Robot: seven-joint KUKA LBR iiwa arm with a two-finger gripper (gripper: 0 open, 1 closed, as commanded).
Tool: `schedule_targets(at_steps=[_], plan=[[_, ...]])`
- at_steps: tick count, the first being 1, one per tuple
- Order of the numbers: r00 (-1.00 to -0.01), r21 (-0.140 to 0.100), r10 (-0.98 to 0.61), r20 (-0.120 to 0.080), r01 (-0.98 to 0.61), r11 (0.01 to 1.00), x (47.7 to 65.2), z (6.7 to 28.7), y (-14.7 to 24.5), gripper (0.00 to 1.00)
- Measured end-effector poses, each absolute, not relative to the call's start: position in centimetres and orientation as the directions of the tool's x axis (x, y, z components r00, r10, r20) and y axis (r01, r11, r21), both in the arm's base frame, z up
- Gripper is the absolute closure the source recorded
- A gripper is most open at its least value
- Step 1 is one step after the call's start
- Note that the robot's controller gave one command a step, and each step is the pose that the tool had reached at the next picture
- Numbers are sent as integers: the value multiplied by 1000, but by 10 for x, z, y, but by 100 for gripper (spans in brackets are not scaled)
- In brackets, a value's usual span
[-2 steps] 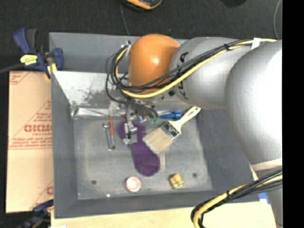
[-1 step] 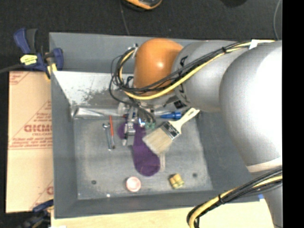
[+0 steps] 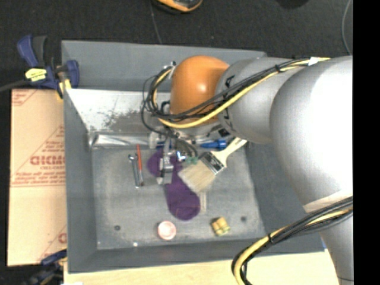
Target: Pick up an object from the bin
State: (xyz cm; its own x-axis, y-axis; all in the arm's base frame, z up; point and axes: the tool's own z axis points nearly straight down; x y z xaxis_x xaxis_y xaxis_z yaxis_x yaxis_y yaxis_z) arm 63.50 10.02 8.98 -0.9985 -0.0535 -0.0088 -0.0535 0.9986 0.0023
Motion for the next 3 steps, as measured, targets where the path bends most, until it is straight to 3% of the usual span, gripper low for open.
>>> schedule_targets(at_steps=[1, 3], plan=[[-975, 11, 223, -11, 223, 975, 630, 74, 83, 100], [-975, 12, 222, -13, 222, 975, 630, 77, 83, 100]])
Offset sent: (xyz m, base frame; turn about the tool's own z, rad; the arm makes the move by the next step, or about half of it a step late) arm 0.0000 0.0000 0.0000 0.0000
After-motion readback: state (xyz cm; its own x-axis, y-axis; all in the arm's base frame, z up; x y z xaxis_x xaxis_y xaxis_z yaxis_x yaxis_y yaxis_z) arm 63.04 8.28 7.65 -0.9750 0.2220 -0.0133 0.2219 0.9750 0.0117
